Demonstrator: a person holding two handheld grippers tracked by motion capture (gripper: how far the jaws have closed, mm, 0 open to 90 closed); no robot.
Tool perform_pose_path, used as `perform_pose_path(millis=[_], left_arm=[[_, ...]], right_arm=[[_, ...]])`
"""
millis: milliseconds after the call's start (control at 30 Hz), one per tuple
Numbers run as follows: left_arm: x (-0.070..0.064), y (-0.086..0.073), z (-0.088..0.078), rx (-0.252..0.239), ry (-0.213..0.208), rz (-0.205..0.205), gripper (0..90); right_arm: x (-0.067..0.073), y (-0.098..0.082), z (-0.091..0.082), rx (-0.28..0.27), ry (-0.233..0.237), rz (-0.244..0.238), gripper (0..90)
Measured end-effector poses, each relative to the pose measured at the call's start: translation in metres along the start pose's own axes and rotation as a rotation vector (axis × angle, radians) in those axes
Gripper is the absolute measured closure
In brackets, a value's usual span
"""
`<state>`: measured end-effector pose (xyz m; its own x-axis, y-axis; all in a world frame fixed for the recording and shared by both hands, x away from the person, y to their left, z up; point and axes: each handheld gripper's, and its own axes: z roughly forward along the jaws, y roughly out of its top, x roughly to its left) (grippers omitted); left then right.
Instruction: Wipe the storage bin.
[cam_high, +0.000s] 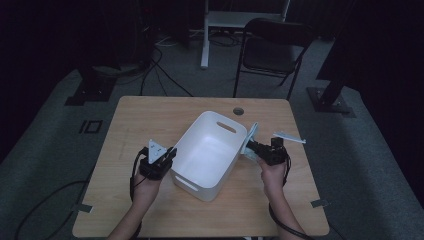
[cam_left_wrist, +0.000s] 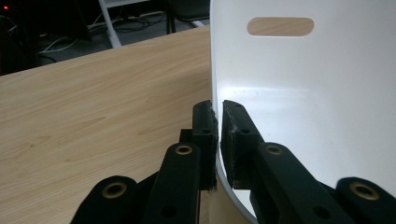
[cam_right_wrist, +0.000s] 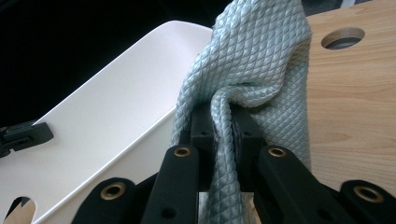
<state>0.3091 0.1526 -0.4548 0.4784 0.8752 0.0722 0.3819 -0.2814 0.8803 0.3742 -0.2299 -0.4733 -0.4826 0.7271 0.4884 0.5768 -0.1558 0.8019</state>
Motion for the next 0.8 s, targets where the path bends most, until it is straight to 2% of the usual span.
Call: perform_pose_path(millis=[233, 500, 800], left_arm=[[0.002, 0.001, 0.000, 0.010, -0.016, 0.003, 84.8], [0.001, 0.002, 0.001, 0.010, -0.016, 0.006, 84.7], [0.000, 0.001, 0.001, 0.009, -0.013, -0.001, 84.8]], right_arm=[[-0.004, -0.008, 0.005, 0.034, -0.019, 0.010, 82.4], [-0.014, -0.022, 0.016, 0.087, -0.038, 0.044, 82.4], [-0.024, -0.035, 0.028, 0.140, -0.068, 0.061, 82.4]])
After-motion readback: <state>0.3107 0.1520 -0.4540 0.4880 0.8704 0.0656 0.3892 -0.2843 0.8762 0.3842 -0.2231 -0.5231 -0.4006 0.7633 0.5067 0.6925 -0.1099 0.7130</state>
